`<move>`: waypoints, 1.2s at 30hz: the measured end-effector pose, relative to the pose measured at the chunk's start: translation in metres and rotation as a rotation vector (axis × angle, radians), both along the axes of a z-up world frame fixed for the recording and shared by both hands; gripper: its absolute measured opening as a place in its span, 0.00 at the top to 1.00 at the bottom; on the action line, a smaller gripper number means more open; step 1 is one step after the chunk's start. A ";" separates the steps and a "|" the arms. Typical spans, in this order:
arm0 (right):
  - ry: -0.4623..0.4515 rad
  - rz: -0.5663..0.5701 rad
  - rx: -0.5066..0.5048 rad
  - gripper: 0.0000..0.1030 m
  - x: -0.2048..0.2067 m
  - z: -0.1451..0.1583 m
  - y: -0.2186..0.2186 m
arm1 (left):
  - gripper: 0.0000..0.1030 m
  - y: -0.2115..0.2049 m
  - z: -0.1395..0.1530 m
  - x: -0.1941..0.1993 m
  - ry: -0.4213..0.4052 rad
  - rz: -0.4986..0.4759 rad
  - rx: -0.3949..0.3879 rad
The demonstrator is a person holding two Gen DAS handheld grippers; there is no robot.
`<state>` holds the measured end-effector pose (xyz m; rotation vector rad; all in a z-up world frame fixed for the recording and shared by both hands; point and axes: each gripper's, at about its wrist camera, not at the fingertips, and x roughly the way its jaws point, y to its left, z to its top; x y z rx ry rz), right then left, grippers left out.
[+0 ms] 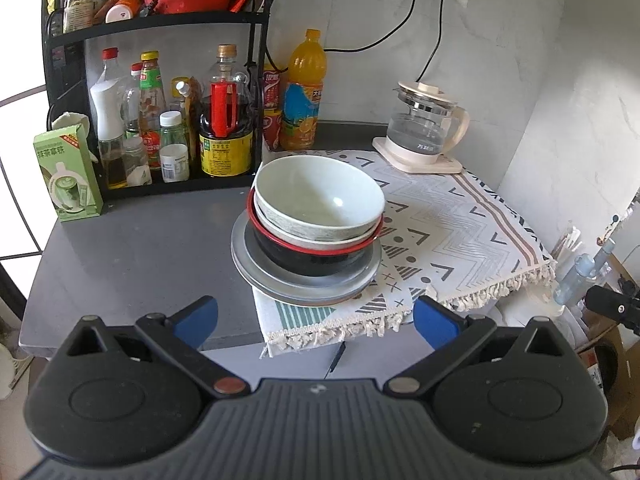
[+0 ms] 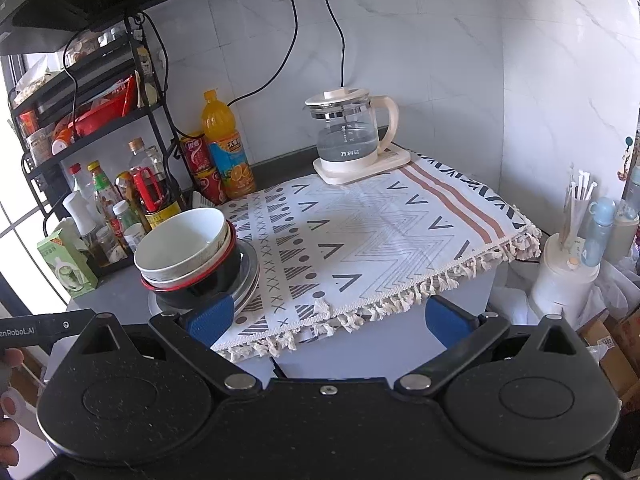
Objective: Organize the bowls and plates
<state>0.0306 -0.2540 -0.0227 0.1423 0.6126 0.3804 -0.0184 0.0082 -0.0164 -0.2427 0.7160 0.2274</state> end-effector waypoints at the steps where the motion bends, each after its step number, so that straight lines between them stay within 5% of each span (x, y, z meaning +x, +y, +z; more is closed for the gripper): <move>1: -0.004 0.002 0.001 0.00 -0.001 0.000 0.000 | 0.00 0.000 0.000 -0.001 -0.001 -0.001 0.001; 36: -0.007 -0.034 -0.023 0.00 -0.018 0.004 0.001 | 0.00 -0.002 0.005 -0.011 -0.015 -0.042 0.000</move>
